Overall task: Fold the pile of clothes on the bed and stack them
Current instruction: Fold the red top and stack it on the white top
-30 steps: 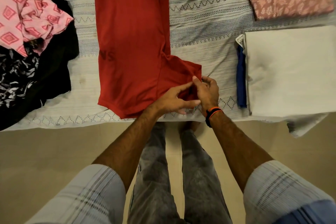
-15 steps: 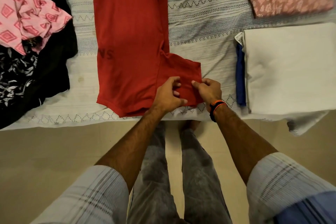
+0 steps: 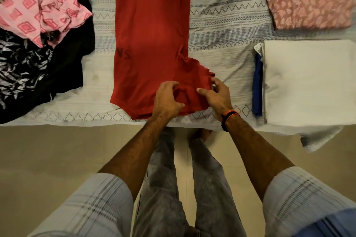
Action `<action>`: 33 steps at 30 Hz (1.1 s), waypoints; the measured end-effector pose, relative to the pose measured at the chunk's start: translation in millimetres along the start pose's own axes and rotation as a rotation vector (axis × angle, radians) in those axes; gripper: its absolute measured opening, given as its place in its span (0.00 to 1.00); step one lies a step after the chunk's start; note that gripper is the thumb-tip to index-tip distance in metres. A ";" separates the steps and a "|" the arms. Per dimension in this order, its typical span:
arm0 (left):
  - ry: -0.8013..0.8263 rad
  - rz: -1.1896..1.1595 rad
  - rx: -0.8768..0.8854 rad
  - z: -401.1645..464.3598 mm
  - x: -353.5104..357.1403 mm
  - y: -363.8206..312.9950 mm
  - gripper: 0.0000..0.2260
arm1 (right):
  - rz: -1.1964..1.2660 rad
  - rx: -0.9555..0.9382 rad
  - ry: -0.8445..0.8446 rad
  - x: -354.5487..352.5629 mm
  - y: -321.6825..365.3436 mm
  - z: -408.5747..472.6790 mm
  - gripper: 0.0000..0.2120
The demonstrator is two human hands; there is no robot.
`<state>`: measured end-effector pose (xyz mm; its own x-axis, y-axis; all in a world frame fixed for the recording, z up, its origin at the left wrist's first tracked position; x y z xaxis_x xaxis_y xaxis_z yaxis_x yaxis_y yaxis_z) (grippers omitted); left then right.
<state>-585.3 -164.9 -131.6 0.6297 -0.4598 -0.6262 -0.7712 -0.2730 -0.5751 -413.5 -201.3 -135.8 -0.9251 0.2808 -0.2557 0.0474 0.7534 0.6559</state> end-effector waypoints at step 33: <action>-0.319 -0.048 -0.392 16.7 -111.8 127.7 0.35 | -0.441 -0.039 -0.183 123.7 2.8 -22.5 0.30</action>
<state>-752.6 -134.3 -143.8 0.6150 -0.1747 -0.7689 -0.6794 -0.6123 -0.4043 -536.3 -177.8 -149.6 -0.7719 0.0422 -0.6343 -0.3519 0.8026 0.4816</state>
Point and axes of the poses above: each hand's wrist, its own z-axis towards the middle knuckle, its own x-axis out of the palm, y = z × x, the point moved 5 cm from there along z, towards the middle knuckle, and after that the axes turned 2 degrees about -y, right-handed, at the moved point
